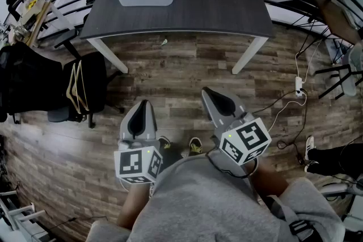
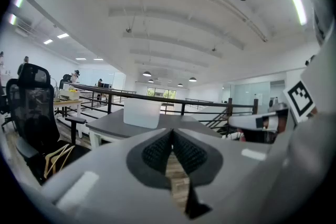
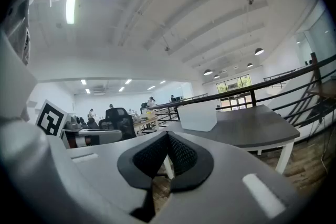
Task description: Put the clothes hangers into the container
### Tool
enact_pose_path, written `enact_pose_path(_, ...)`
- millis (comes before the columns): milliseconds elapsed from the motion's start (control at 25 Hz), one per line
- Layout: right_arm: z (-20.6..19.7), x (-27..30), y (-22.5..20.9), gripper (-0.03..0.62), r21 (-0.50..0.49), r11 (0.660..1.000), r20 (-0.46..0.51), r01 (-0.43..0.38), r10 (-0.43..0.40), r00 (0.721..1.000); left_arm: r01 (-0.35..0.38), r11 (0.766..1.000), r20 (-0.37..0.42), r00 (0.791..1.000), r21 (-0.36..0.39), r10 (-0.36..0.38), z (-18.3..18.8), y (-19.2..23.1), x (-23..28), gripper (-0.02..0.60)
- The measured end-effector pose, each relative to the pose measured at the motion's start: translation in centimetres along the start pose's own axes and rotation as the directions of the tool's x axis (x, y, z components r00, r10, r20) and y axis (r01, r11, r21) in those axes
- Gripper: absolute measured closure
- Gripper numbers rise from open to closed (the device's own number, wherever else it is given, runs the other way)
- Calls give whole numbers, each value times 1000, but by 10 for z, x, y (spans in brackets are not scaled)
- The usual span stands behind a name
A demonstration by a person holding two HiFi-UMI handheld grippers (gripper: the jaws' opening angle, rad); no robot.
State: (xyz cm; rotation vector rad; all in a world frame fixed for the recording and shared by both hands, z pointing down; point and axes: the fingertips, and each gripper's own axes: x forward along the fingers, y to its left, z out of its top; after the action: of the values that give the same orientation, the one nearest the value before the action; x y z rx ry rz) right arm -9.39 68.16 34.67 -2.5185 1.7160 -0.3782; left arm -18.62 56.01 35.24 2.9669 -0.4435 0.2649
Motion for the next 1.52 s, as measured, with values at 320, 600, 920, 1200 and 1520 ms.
enact_pose_path(320,-3,4,-5,594,14,1000,-11,-21,22,1000,-25,1000,13,1000,-9,25,1,3,-1,569)
enact_pose_path(600,3,6,6,594,0,997,-11,-80,80,997,-74,997,32,997,-28,75,2,12,-12,569)
enact_pose_path(920,0,7,13,595,57,988,15,-140,140,990,-125,992,27,992,-22,126,-1,22,-26,569)
enact_pose_path(1200,-5,10,16,594,71,984,13,-161,161,987,-125,992,4,992,6,125,-5,14,-30,569)
enact_pose_path(1520,-6,12,6,594,96,984,25,-147,145,989,-73,996,-32,997,56,75,-6,7,-13,569)
